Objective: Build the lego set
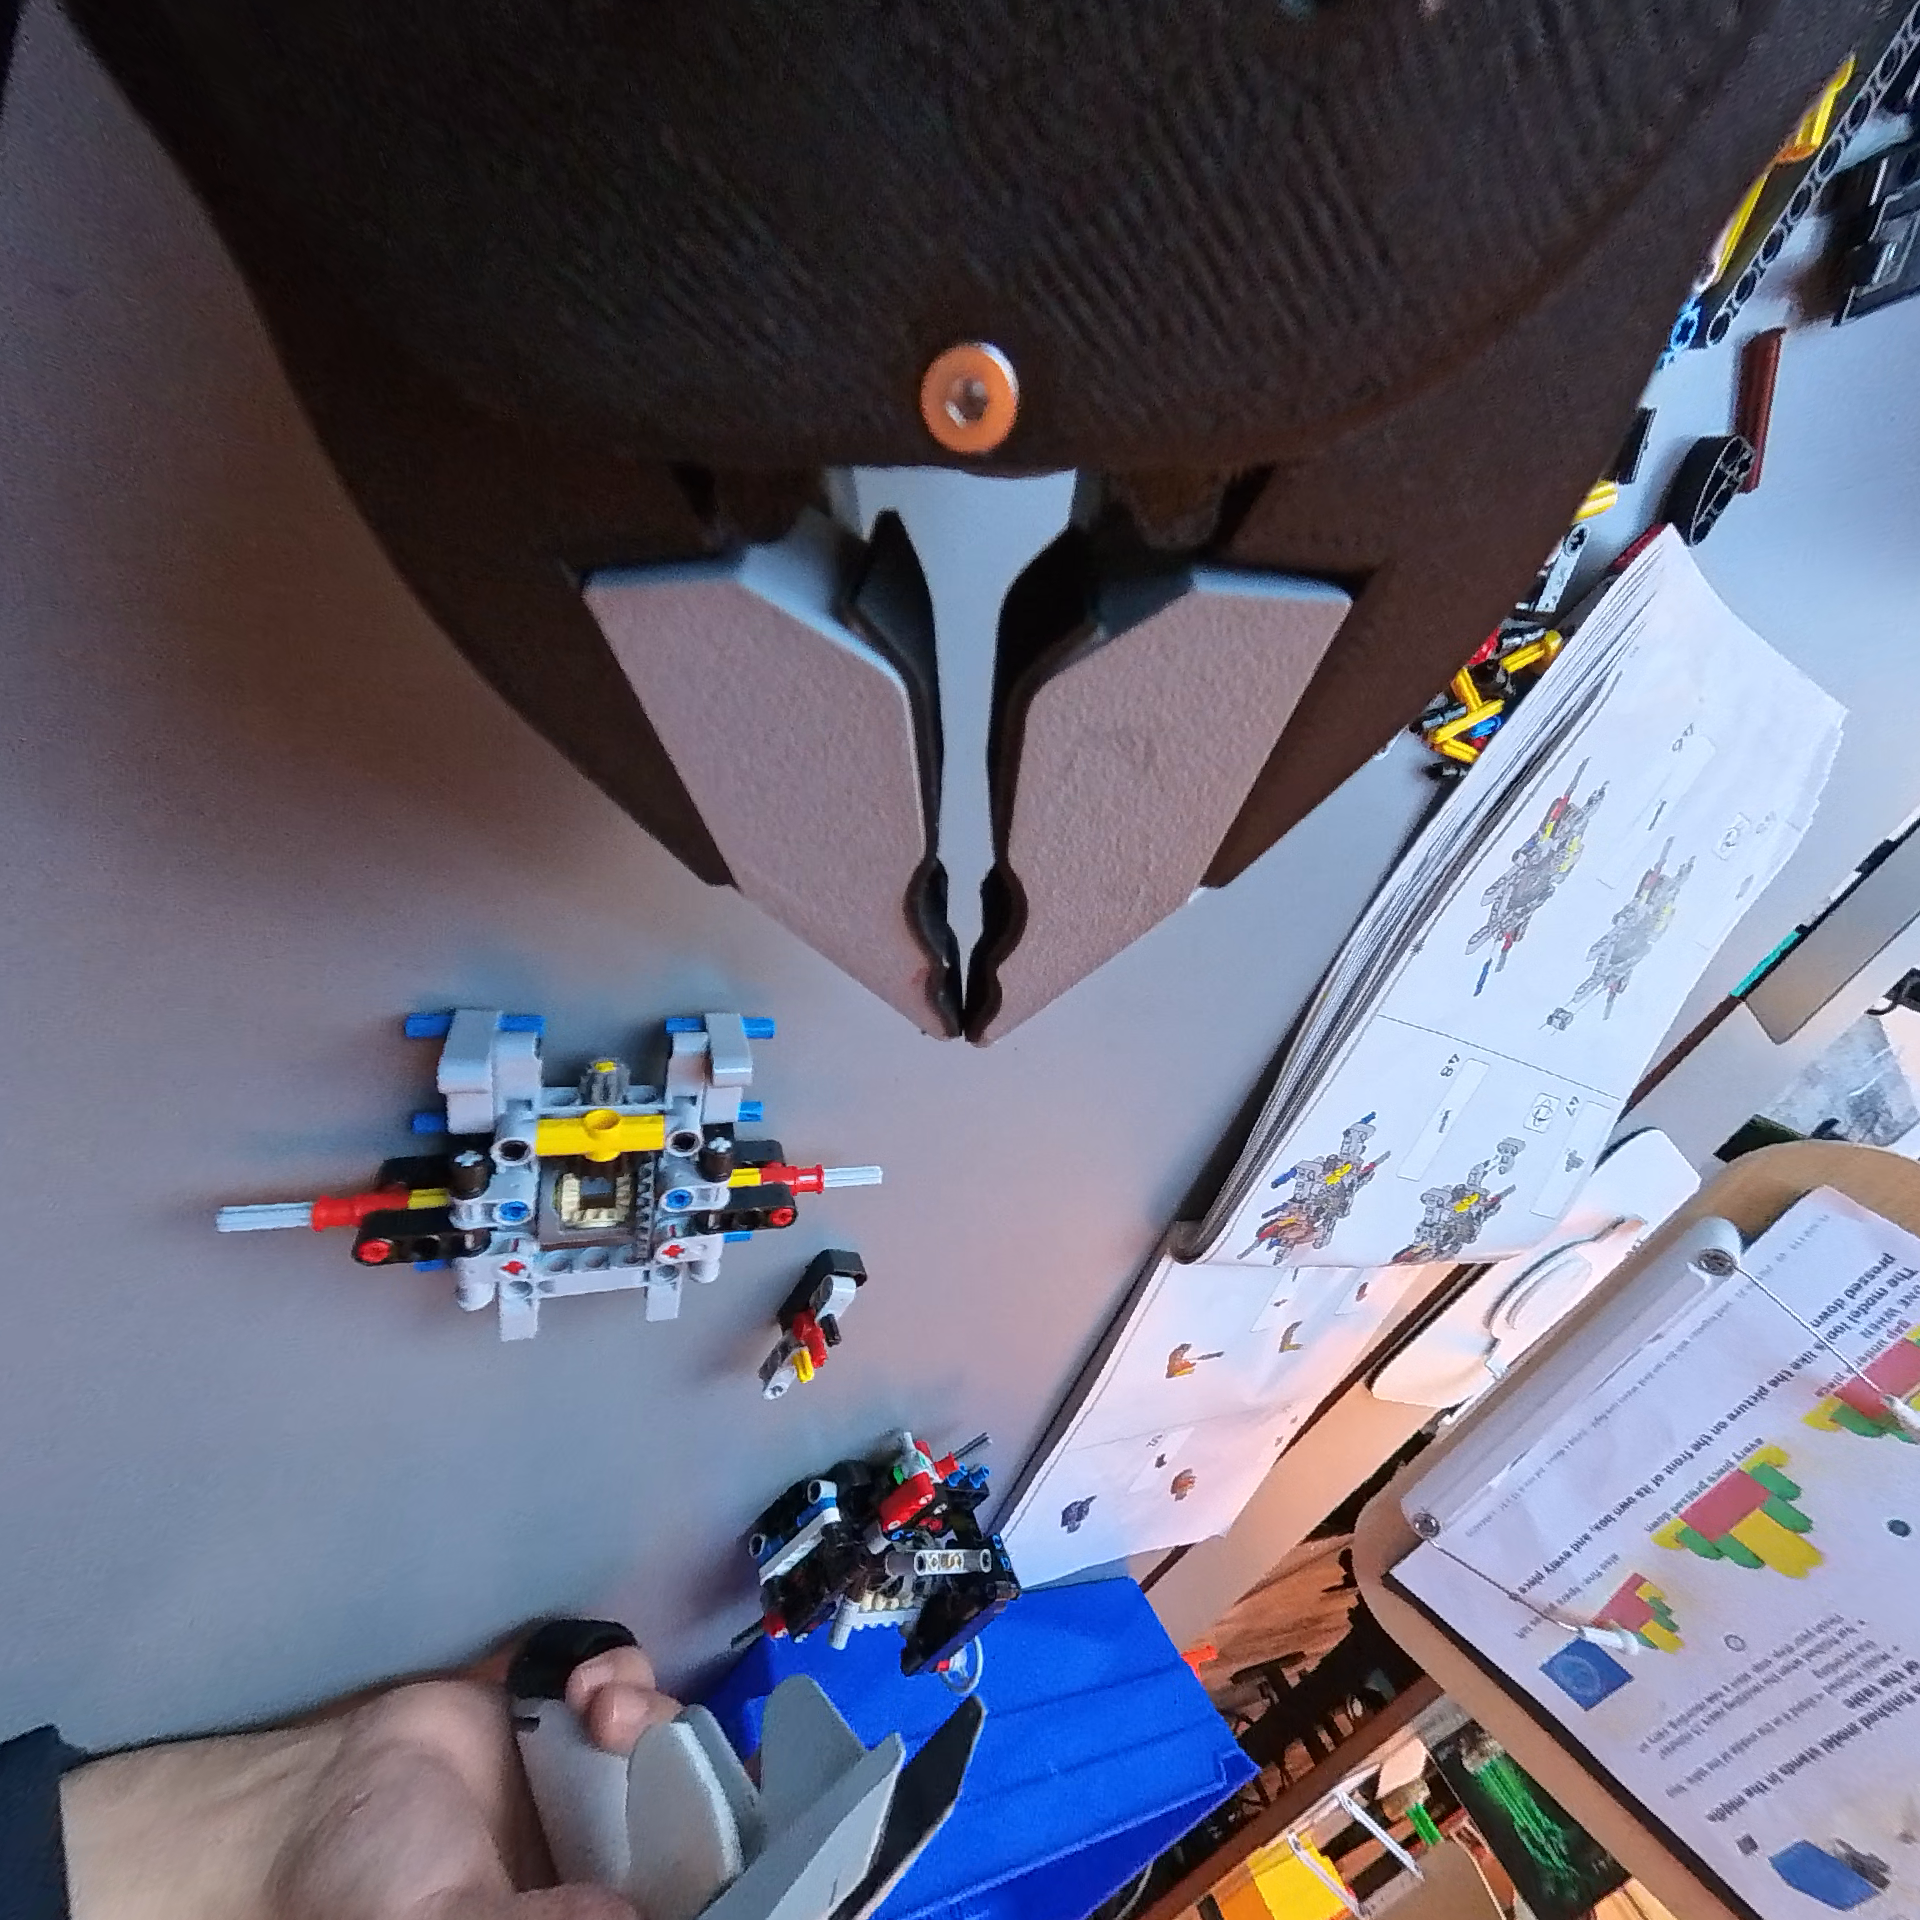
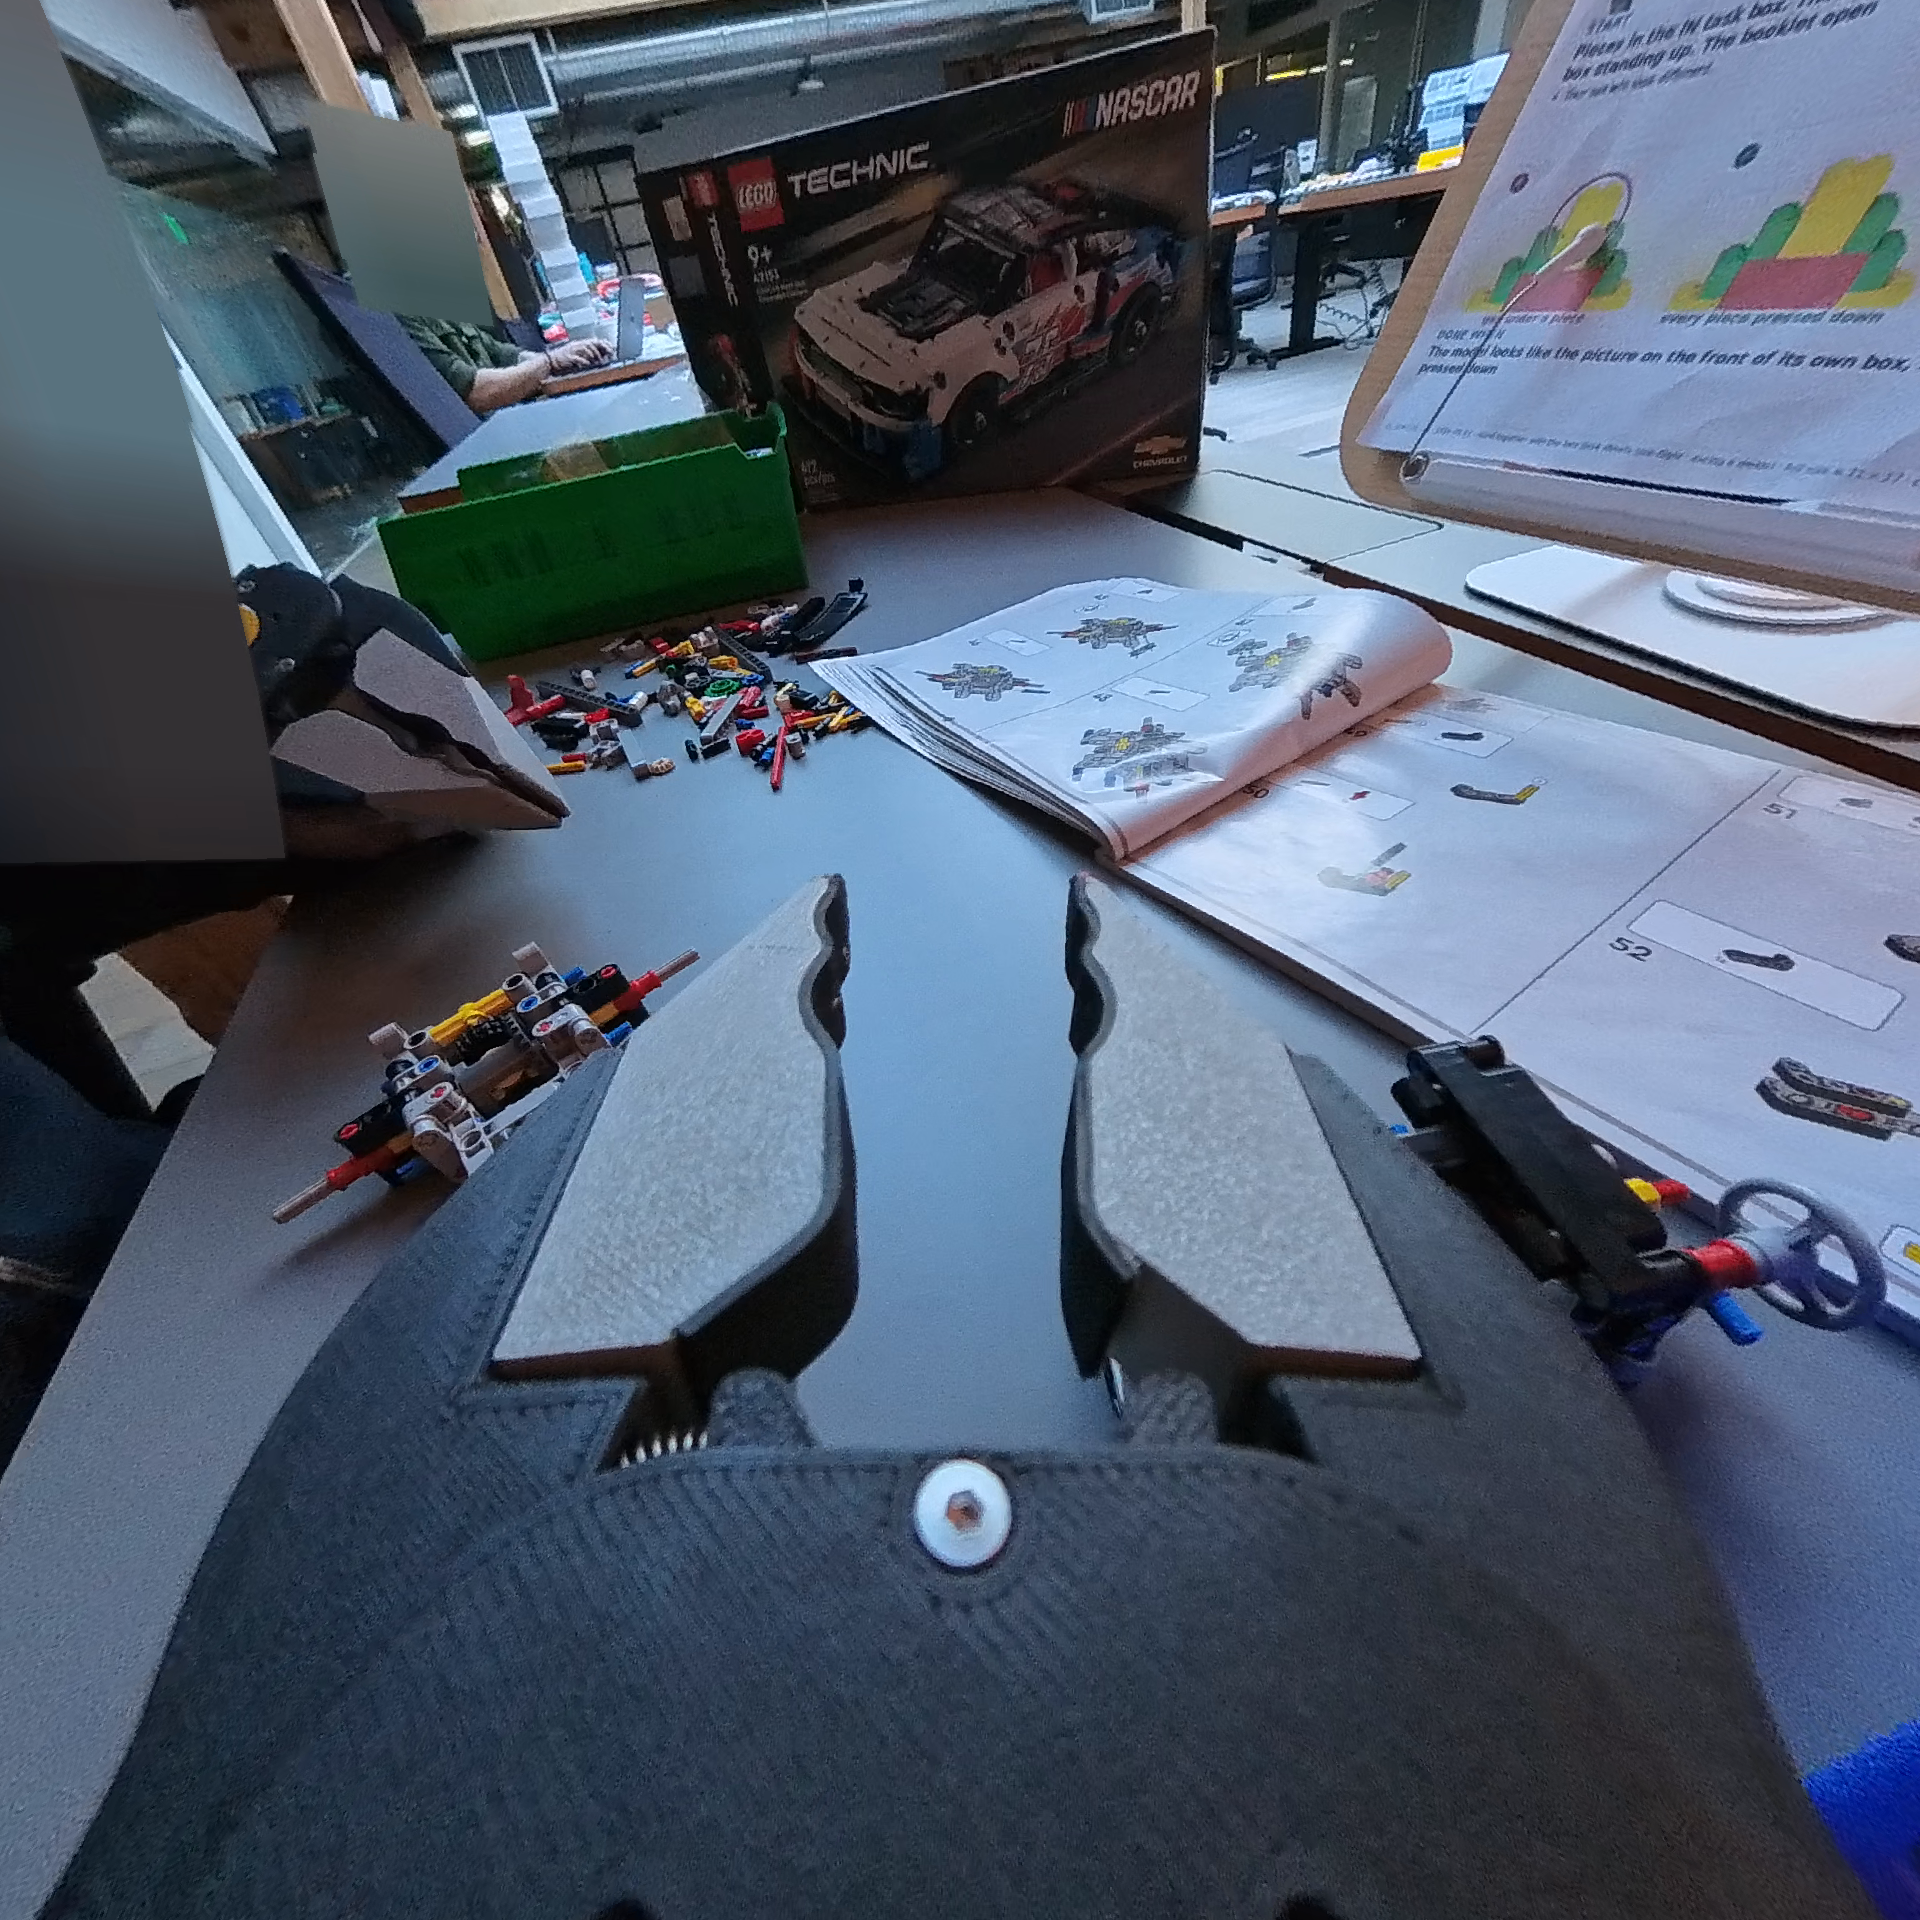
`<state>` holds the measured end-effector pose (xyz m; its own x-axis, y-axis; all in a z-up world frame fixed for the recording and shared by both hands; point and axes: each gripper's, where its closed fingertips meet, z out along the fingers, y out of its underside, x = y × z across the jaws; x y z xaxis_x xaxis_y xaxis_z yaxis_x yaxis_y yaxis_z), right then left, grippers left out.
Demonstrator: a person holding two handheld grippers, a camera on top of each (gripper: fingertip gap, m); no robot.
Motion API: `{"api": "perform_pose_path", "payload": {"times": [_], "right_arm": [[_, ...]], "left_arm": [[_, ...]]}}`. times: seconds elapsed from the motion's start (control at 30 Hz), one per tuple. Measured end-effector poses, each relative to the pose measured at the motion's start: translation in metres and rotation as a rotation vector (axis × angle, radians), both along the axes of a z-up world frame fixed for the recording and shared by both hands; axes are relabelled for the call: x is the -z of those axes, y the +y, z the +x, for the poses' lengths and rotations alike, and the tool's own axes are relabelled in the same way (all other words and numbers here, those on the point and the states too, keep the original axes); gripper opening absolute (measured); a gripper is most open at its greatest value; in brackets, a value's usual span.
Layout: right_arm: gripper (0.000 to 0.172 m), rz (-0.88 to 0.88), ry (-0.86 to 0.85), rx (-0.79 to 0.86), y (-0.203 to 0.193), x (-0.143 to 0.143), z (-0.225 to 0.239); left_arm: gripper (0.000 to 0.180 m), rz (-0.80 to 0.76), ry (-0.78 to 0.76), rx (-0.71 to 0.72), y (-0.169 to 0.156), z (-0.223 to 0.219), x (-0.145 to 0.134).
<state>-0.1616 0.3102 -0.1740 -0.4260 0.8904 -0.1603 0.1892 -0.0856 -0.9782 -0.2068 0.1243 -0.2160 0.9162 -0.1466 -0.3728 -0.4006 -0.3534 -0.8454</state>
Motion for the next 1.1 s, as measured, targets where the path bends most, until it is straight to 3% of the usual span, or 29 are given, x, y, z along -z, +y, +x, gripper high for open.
{"api": "perform_pose_path", "payload": {"times": [1.1], "right_arm": [[0.036,0.069,-0.076,-0.025,-0.006,0.017,-0.003]], "left_arm": [[0.000,-0.001,-0.065,0.016,0.011,-0.003,-0.002]]}}
